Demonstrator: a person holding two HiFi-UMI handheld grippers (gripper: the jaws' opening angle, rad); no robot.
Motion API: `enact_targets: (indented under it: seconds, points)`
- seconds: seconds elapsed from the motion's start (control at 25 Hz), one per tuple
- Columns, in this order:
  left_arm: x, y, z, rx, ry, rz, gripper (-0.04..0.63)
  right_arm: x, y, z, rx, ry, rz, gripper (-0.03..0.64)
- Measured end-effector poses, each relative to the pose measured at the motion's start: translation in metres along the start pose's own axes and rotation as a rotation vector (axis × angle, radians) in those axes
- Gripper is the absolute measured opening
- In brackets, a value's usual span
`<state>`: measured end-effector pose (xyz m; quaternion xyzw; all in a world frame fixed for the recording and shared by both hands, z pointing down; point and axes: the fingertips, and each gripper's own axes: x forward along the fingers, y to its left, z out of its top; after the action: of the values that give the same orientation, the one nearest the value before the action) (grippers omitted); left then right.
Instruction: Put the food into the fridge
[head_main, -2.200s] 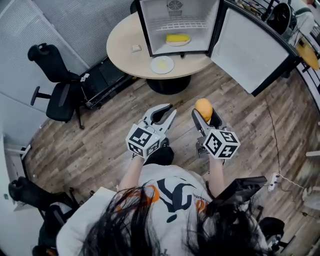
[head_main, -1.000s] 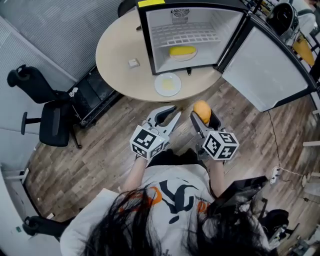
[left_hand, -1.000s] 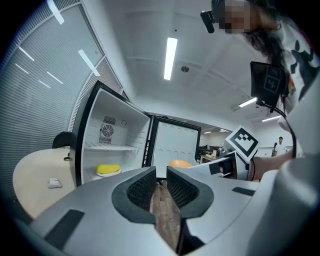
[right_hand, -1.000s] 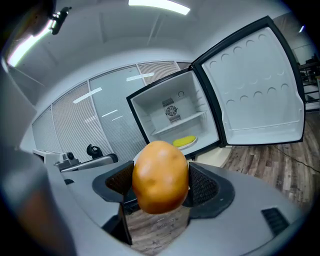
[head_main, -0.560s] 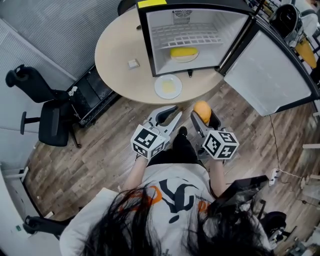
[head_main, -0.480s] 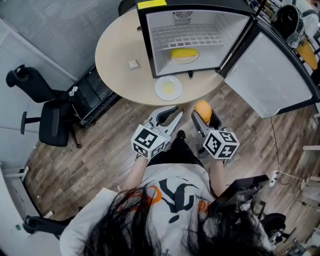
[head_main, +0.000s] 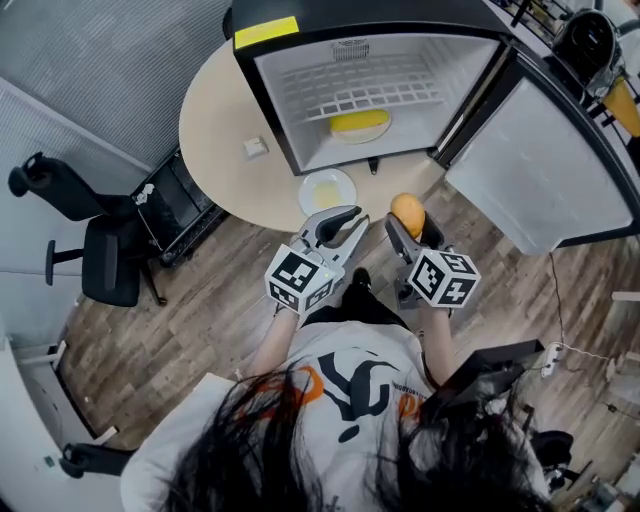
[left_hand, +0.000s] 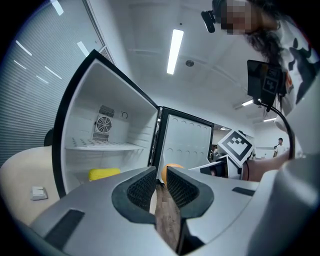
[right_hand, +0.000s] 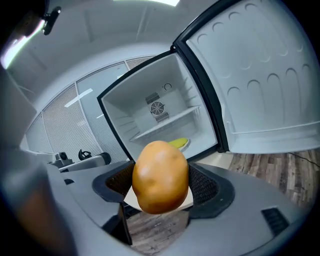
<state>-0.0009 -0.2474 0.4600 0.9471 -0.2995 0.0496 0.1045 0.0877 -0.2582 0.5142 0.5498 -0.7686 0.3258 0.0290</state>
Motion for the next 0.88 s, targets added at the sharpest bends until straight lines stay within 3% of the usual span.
enact_targets:
  seconds: [0.28, 0.88]
  points:
    - [0.043, 0.027, 0.007, 0.016, 0.016, 0.013, 0.063, 0.047, -0.035, 0.028, -0.025, 0.024, -0.013, 0.35]
    - [0.079, 0.083, -0.003, 0.025, 0.059, 0.094, 0.063, 0.166, -0.101, 0.054, -0.162, 0.083, -0.145, 0.351]
